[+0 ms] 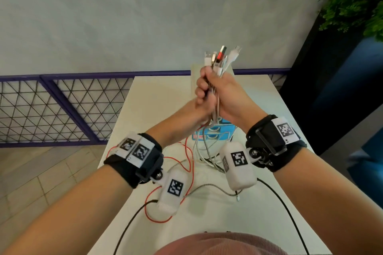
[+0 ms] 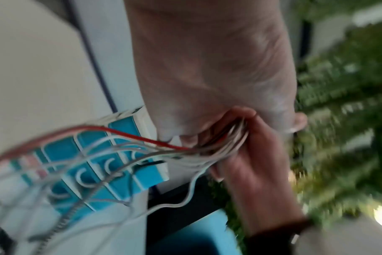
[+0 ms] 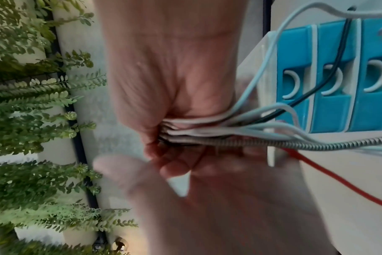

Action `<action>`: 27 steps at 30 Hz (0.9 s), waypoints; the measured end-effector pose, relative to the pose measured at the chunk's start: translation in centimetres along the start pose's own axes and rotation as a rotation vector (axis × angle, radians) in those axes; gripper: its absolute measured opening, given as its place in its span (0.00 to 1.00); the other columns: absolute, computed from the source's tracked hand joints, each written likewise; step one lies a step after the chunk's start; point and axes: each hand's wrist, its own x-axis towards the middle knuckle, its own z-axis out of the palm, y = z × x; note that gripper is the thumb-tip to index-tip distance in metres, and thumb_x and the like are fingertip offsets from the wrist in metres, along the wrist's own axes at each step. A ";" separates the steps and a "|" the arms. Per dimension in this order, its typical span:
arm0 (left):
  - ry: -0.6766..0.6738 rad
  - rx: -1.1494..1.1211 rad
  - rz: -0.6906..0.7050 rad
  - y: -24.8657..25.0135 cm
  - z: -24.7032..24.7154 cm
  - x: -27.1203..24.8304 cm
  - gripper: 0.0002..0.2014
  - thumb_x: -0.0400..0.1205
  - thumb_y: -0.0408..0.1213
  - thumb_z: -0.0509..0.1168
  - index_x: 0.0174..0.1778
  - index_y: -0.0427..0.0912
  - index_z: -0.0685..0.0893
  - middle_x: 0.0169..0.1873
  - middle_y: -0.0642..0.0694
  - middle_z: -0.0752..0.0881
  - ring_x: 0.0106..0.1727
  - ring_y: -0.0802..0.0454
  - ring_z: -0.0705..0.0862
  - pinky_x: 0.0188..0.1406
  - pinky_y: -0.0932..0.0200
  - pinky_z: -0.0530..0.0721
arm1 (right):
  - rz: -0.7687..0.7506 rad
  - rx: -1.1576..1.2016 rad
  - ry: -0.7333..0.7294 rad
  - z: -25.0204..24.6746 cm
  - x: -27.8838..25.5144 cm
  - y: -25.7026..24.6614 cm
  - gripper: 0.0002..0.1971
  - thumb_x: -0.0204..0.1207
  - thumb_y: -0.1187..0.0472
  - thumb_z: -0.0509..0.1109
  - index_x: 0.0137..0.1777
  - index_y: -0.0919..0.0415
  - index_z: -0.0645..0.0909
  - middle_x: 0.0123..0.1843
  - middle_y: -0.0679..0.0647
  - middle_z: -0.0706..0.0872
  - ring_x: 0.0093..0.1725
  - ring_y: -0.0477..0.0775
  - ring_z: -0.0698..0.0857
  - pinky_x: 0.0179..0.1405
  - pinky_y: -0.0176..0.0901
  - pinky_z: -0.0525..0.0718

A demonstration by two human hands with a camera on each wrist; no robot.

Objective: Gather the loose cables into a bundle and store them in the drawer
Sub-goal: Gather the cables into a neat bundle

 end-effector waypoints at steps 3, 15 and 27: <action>-0.035 0.416 0.012 -1.2 -0.2 -0.2 0.13 0.83 0.44 0.64 0.45 0.36 0.84 0.36 0.46 0.88 0.42 0.55 0.86 0.48 0.66 0.80 | -0.013 -0.012 0.052 0.0 0.1 -0.3 0.13 0.88 0.57 0.55 0.42 0.58 0.72 0.24 0.47 0.66 0.17 0.42 0.65 0.15 0.32 0.65; 0.022 0.933 -0.273 -7.2 -4.9 -1.7 0.11 0.83 0.52 0.61 0.40 0.51 0.79 0.26 0.53 0.75 0.26 0.57 0.73 0.29 0.66 0.70 | -0.005 -0.250 0.306 -2.9 -0.6 -0.5 0.13 0.89 0.55 0.54 0.42 0.56 0.71 0.21 0.44 0.65 0.16 0.41 0.59 0.13 0.30 0.57; 0.106 1.336 -0.406 -10.9 -9.7 -4.8 0.10 0.85 0.51 0.56 0.40 0.55 0.77 0.29 0.58 0.75 0.43 0.49 0.77 0.60 0.54 0.73 | -0.090 -0.279 0.390 -4.8 -1.1 -3.1 0.14 0.89 0.55 0.54 0.41 0.56 0.71 0.20 0.43 0.65 0.17 0.41 0.59 0.14 0.29 0.57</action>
